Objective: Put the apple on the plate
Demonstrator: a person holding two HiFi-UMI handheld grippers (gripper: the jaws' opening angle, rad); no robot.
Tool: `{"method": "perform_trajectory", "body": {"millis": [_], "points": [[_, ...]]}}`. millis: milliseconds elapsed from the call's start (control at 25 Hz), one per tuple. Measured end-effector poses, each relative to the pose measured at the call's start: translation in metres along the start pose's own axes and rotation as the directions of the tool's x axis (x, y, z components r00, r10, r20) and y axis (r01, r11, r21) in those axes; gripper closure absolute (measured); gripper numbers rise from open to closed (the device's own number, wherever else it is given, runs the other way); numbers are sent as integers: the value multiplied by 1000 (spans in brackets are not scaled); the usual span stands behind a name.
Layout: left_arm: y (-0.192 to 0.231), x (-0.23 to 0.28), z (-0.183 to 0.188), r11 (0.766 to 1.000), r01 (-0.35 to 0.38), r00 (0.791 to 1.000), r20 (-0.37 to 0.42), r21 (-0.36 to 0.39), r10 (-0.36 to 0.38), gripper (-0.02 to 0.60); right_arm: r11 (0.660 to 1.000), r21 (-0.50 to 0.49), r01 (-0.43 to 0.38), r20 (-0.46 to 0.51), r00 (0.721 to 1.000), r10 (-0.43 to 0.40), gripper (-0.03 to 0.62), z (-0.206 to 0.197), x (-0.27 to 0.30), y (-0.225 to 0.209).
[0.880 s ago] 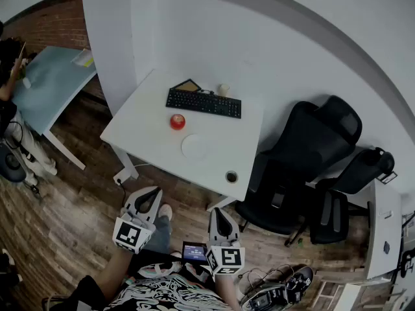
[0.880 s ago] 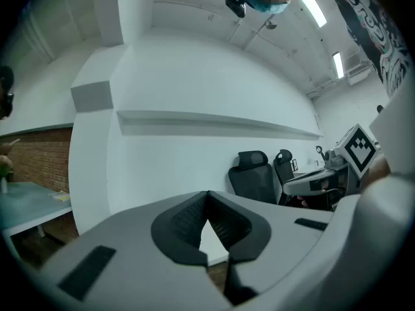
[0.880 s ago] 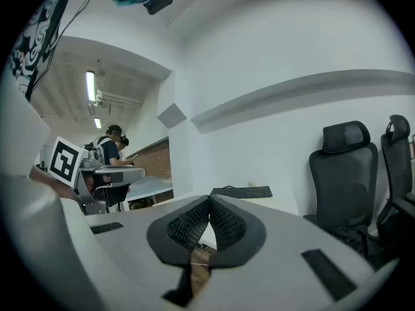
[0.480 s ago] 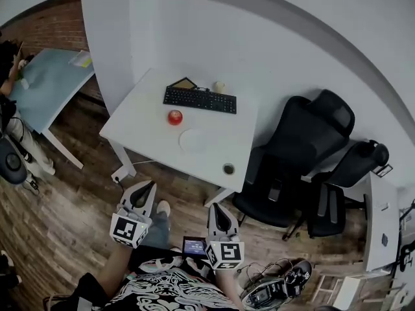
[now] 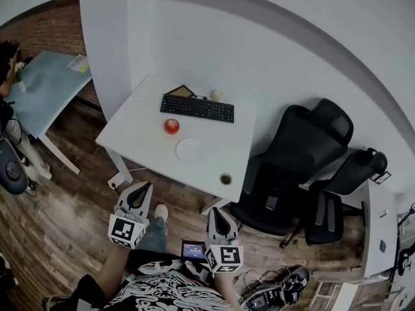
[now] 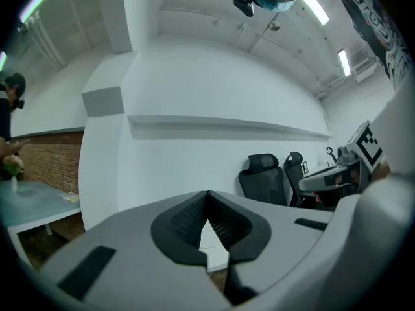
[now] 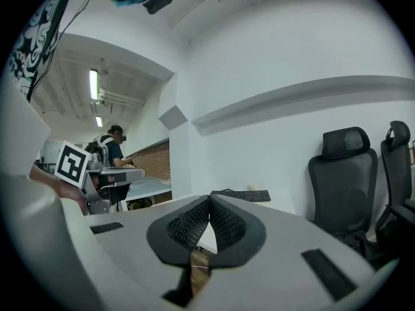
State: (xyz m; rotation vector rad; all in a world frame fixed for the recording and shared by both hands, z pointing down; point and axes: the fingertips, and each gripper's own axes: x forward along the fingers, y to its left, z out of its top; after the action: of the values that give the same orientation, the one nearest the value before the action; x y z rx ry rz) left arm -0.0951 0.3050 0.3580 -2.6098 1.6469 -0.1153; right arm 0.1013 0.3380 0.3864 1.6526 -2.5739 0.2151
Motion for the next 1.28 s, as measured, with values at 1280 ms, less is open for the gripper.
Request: {"method": "perform_trajectory", "body": {"millis": [1280], "points": [[194,253,-58,992,98,992,-70,-85,-104,569,996,-3,90,-137,986,-90,566,14,305,-62]]}}
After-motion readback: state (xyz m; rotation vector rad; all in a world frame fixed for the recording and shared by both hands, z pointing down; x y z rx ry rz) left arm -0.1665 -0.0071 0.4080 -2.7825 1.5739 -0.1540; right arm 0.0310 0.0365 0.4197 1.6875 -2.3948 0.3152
